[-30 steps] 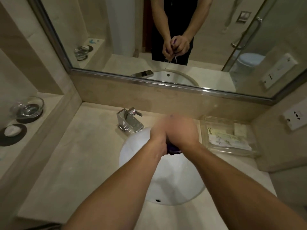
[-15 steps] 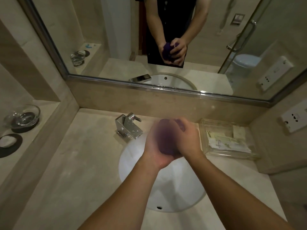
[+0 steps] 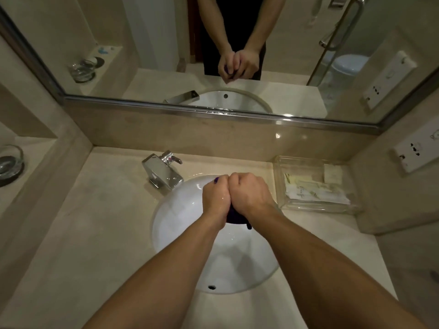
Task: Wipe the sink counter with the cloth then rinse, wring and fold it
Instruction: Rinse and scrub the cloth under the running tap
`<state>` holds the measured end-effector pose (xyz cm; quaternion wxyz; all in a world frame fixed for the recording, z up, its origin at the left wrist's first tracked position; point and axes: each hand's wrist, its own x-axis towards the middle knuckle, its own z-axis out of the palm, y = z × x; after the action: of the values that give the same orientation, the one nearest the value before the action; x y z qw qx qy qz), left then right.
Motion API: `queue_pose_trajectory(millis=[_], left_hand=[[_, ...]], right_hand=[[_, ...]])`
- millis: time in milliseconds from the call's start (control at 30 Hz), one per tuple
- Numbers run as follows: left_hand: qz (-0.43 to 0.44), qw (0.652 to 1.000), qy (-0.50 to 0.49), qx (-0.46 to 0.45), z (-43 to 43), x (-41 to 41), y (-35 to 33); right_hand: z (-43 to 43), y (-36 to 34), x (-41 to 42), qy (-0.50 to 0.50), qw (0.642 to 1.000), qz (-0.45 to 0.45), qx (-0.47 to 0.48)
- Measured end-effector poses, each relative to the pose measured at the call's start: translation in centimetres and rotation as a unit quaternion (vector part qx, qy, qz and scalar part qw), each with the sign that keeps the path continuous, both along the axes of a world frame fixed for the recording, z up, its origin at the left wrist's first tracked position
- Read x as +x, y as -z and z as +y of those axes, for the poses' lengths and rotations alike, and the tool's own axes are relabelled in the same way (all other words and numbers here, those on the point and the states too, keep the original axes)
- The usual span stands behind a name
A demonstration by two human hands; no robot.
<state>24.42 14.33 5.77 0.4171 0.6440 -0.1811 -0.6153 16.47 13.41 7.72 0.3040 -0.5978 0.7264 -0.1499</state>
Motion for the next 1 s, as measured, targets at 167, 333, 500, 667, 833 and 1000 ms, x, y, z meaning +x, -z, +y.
queue_pose_trajectory(millis=[167, 333, 500, 667, 833, 1000], left_hand=[[0.045, 0.996, -0.028, 0.075, -1.2, -2.5, 2.6], [0.015, 0.999, 0.0, 0.046, -1.5, -3.4, 3.0], [0.046, 0.996, 0.08, 0.014, -0.3, -1.0, 5.1], [-0.043, 0.999, -0.001, -0.025, -1.1, -1.6, 8.0], [-0.169, 0.981, 0.053, -0.075, -5.6, 0.4, 8.1], [-0.393, 0.895, 0.115, -0.18, -12.6, 4.5, 7.1]], right_hand=[[-1.8, 2.0, -2.5, -0.072, 0.995, 0.066, -0.004], [-3.0, 4.2, -4.7, -0.068, 0.996, -0.032, 0.037], [-4.8, 6.4, -6.6, 0.157, 0.919, -0.333, 0.14], [-5.5, 7.7, -8.7, 0.114, 0.904, -0.351, 0.216], [-7.7, 9.7, -10.9, 0.038, 0.963, -0.246, 0.099], [-13.2, 8.6, -14.5, -0.04, 0.996, -0.077, 0.002]])
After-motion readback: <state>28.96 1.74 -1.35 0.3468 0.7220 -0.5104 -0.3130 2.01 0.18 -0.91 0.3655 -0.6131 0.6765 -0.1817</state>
